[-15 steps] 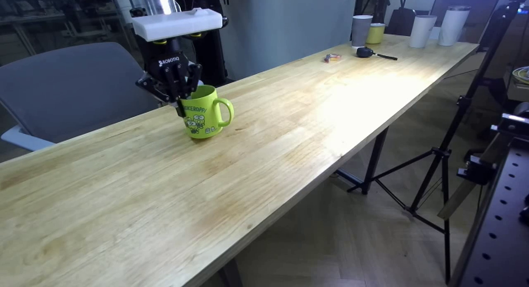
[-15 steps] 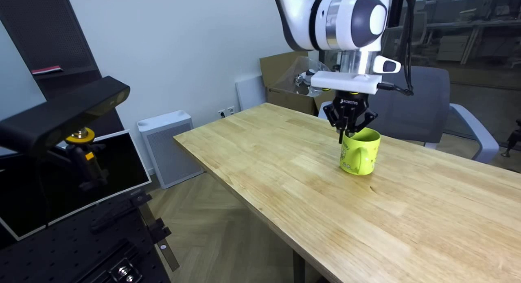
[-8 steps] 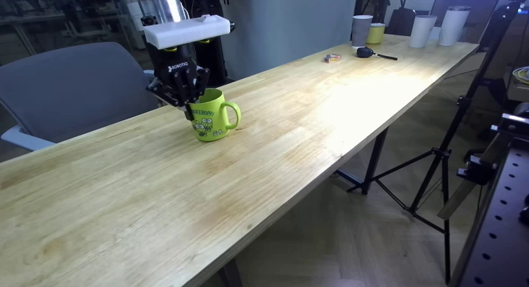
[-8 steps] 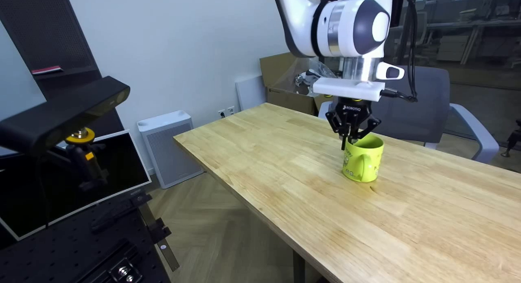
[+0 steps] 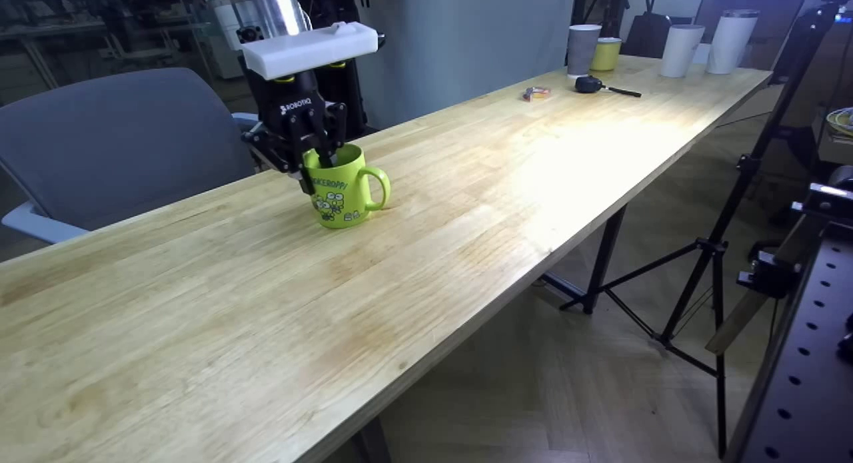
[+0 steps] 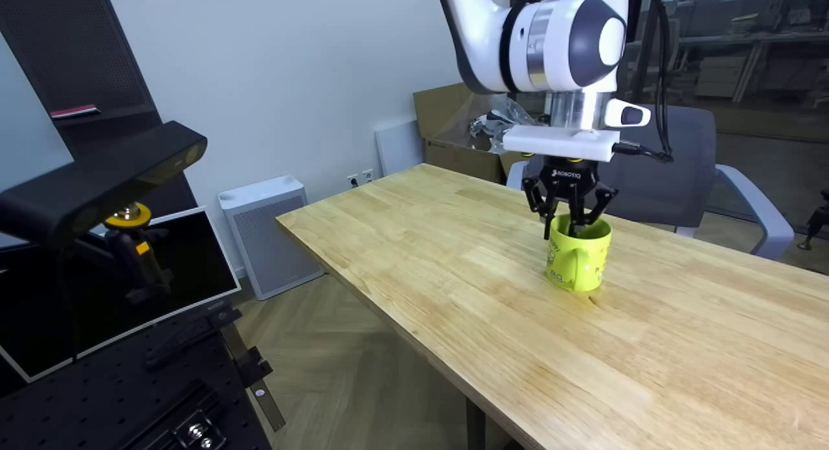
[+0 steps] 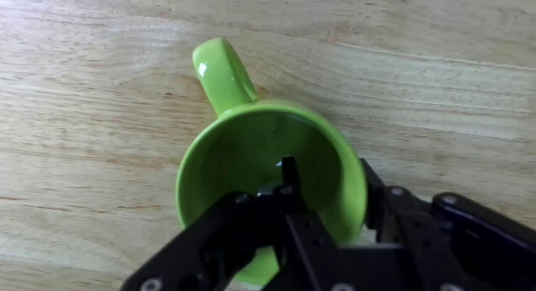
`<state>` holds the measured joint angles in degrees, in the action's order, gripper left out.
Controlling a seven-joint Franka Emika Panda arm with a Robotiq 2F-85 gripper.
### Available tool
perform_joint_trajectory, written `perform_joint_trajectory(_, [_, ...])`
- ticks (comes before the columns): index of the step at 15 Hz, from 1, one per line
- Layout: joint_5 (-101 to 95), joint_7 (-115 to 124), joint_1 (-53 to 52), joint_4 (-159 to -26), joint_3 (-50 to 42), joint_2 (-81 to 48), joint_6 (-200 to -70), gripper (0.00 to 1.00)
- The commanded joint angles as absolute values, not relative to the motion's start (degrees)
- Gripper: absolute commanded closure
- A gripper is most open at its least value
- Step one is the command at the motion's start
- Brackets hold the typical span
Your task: Pick up the cup and slightly move it to the left. Pick up the cup and move it forward. Pick up the cup and move it to the left.
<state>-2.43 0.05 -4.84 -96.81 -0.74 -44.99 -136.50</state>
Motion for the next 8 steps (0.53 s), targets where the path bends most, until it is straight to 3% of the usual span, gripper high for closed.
perform_joint_trajectory(1, [-4.16, 3.12, -5.85, -97.08, -2.16, -44.17, -136.12, 0.32])
perform_joint_trajectory(5, [-5.24, 4.05, -6.08, -96.91, -3.02, -43.52, -135.4, 0.04])
perform_joint_trajectory(8, [-5.55, 4.54, -6.22, -96.75, -3.44, -43.07, -135.02, 0.0])
